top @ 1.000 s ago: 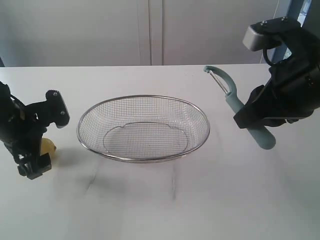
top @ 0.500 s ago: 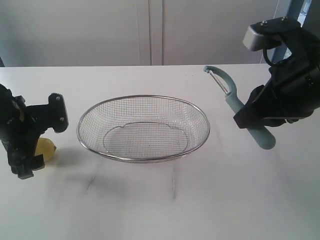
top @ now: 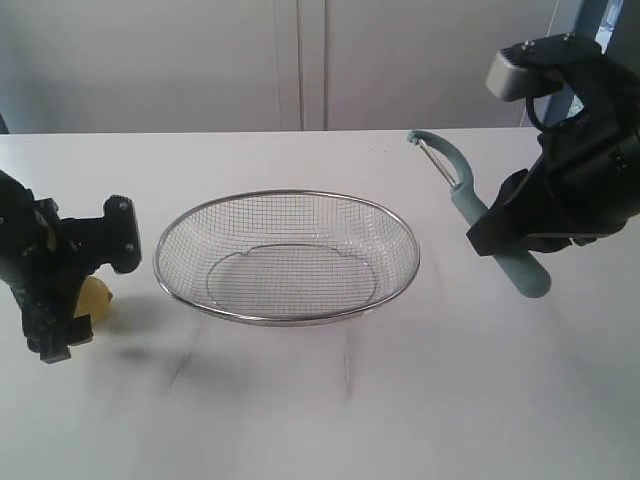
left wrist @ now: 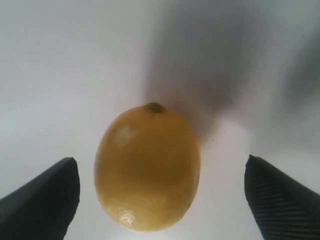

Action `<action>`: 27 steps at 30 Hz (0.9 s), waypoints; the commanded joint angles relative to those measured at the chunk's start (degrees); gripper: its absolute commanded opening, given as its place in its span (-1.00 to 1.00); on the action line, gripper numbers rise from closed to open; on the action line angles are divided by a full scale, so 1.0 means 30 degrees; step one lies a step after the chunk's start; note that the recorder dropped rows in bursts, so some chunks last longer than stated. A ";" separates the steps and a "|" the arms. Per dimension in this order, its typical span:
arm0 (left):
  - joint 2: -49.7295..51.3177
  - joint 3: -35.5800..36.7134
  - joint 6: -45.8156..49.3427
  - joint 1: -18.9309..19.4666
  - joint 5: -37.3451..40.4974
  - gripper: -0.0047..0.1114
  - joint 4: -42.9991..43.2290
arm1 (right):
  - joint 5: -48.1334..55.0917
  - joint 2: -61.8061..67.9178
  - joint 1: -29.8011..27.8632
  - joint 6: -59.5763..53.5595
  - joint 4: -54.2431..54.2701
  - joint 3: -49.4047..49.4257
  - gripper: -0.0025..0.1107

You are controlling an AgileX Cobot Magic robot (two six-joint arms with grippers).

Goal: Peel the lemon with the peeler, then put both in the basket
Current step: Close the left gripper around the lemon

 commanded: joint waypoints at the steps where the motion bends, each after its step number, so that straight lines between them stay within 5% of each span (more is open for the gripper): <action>1: 0.0327 -0.0051 0.0062 -0.0025 -0.0060 0.64 0.0137 | -0.0278 -0.0124 -0.0206 -0.0082 0.0188 -0.0009 -0.96; 27: 0.0998 -0.0051 -0.0072 0.0252 -0.1016 0.53 0.0849 | -0.0326 -0.0124 -0.0206 -0.0082 0.0188 -0.0009 -0.96</action>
